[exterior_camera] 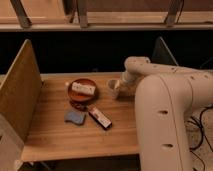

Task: Pick up the ceramic cup

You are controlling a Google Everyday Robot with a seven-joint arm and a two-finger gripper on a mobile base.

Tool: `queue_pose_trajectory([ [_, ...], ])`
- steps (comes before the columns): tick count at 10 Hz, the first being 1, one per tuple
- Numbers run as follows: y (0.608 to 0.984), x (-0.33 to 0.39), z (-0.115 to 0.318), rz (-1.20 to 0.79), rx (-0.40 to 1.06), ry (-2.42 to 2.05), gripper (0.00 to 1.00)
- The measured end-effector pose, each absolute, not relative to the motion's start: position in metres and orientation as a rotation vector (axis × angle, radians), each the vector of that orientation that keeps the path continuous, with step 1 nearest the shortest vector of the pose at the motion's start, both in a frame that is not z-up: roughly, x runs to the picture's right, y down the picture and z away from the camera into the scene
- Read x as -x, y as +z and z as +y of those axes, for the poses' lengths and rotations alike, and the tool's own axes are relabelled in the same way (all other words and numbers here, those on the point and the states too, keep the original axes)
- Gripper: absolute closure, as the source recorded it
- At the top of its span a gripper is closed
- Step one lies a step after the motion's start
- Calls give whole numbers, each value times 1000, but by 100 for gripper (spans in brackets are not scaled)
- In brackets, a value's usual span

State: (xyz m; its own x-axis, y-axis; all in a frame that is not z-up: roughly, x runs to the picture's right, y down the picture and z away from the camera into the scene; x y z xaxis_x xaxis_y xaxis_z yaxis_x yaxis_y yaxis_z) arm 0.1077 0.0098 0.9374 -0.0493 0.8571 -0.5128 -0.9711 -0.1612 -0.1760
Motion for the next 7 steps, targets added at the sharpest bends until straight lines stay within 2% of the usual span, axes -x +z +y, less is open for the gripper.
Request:
queue_pose_trajectory([
  [1, 937, -100, 8, 231, 614, 1625, 77],
  [2, 935, -96, 6, 217, 621, 1619, 84],
  [4, 923, -96, -10, 171, 601, 1616, 88],
  [7, 879, -112, -47, 69, 511, 1643, 88],
])
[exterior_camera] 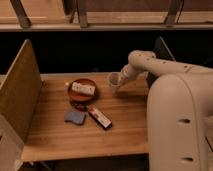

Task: Pick up the ceramic cup

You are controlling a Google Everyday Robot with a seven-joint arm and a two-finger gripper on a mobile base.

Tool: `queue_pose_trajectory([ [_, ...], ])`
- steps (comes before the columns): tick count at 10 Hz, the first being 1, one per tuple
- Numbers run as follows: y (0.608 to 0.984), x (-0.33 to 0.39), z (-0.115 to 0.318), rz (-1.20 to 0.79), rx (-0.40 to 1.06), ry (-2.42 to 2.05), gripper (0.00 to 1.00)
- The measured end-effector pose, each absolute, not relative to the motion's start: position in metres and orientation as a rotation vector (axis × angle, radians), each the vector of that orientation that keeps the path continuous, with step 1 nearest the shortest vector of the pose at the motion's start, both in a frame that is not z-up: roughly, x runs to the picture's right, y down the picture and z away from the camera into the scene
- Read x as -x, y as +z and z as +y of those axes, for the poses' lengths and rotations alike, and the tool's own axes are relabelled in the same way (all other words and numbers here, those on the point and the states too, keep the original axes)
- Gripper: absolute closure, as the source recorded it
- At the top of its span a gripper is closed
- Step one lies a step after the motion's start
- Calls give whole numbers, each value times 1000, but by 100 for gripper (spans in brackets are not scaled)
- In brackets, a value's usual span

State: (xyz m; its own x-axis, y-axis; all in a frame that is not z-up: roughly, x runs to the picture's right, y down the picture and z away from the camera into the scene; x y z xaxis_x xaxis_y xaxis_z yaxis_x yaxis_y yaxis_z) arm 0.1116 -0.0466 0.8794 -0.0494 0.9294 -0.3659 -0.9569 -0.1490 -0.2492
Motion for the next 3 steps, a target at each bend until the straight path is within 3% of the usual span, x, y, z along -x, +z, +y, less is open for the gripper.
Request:
queue_pose_trajectory([
  [3, 837, -122, -57, 5, 456, 1682, 88],
])
